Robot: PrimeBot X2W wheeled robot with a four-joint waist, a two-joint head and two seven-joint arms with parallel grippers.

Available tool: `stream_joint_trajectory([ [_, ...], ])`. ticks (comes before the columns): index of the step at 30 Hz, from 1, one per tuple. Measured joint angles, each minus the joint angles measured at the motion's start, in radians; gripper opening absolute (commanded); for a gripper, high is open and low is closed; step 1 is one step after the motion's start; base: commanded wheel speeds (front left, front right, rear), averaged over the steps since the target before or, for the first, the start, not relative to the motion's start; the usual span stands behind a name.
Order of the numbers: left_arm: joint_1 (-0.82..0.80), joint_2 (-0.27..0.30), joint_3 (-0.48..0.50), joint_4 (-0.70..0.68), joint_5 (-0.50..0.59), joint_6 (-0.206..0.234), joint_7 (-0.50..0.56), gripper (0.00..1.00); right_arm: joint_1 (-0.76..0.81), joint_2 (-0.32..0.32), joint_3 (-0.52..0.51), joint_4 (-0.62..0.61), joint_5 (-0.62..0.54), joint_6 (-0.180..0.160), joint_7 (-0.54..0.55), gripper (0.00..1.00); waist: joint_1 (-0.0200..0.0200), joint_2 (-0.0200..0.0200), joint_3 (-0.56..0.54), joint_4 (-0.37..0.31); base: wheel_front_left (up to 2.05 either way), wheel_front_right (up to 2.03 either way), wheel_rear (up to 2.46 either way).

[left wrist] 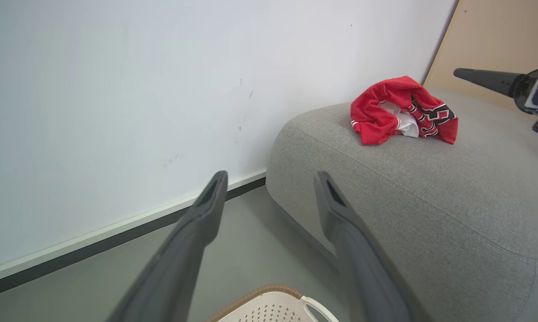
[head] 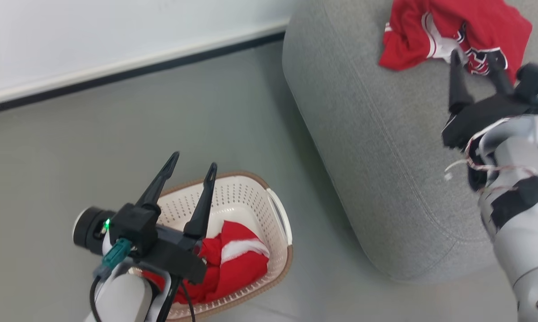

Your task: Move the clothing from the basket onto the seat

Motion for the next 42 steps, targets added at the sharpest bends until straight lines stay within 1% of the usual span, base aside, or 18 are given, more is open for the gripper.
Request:
stream_joint_trajectory([
  [8, 0.105, -0.010, 0.051, 0.053, -0.050, 0.035, -0.037, 1.00, 0.202, 0.045, 0.016, -0.090, -0.012, 0.008, -0.003, 1.00, 0.0000, 0.0000, -0.115, 0.037, 0.00, 0.00, 0.00],
  [15, 0.211, 0.001, 0.109, 0.082, -0.078, 0.060, -0.053, 1.00, 0.383, 0.073, 0.035, -0.193, -0.035, 0.008, -0.004, 1.00, 0.0000, 0.0000, -0.218, 0.074, 0.00, 0.00, 0.00],
  [18, 0.263, 0.005, 0.131, 0.081, -0.097, 0.075, -0.059, 1.00, 0.471, 0.076, 0.043, -0.259, -0.045, 0.003, -0.004, 1.00, 0.0000, 0.0000, -0.262, 0.088, 0.00, 0.00, 0.00],
  [25, 0.365, 0.015, 0.182, 0.047, -0.107, 0.095, -0.067, 1.00, 0.655, 0.092, 0.062, -0.444, -0.060, -0.014, -0.004, 1.00, 0.0000, 0.0000, -0.344, 0.121, 0.00, 0.00, 0.00],
  [29, 0.402, 0.018, 0.200, 0.030, -0.107, 0.103, -0.067, 1.00, 0.725, 0.100, 0.077, -0.547, -0.067, -0.021, -0.004, 1.00, 0.0000, 0.0000, -0.371, 0.138, 0.00, 0.00, 0.00],
  [30, 0.418, 0.018, 0.210, 0.020, -0.107, 0.104, -0.068, 1.00, 0.755, 0.102, 0.082, -0.597, -0.069, -0.028, -0.004, 1.00, 0.0000, 0.0000, -0.379, 0.145, 0.00, 0.00, 0.00],
  [32, 0.425, 0.018, 0.217, 0.013, -0.107, 0.104, -0.068, 1.00, 0.782, 0.103, 0.085, -0.642, -0.073, -0.037, -0.004, 1.00, 0.0001, 0.0000, -0.384, 0.151, 0.00, 0.00, 0.00],
  [42, 0.483, 0.019, 0.249, -0.016, -0.100, 0.116, -0.071, 1.00, 0.910, 0.103, 0.087, -0.821, -0.094, -0.069, -0.007, 1.00, 0.0002, 0.0002, -0.387, 0.171, 0.00, 0.00, 0.00],
])
